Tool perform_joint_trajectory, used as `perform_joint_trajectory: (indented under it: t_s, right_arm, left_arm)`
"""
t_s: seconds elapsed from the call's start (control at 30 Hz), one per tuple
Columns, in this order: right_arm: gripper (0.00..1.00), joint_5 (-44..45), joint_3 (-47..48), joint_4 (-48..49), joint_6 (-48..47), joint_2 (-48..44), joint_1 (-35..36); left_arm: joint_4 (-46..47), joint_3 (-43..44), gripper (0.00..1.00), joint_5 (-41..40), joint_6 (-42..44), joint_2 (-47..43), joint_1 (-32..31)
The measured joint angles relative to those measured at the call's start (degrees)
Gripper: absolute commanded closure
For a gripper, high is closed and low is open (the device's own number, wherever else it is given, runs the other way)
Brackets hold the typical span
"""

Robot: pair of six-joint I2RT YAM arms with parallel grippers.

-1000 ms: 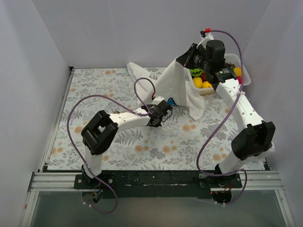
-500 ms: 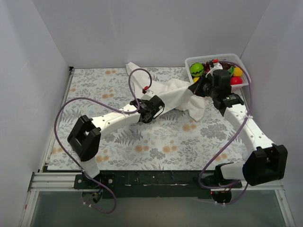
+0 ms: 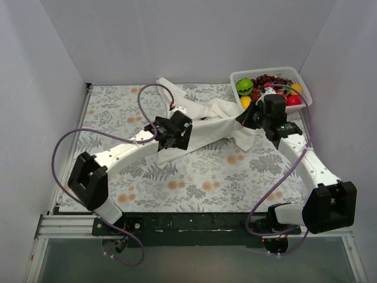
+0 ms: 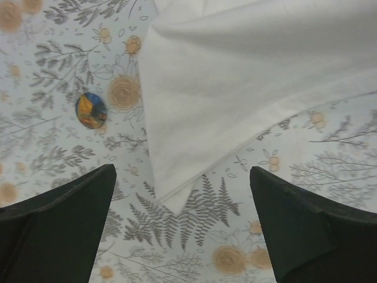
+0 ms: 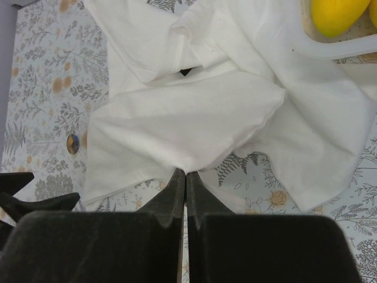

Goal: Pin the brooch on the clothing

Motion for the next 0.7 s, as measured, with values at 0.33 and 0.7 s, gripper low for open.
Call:
perform_joint_trajectory:
  t_s: [0.33,0.7]
  right_arm:
    - [0.99,-0.7,0.1,0.0,-0.7,0.1,-0.9]
    - [0.99,-3.1,3.2,0.0,-0.8,2.8,-1.2]
  left_arm:
    - [13.8,-19.6,0.06,32.4,-13.7,-17.1,21.6]
    - [21.6,-32.2,0.14,49.5,-23.1,-16.3,29.8]
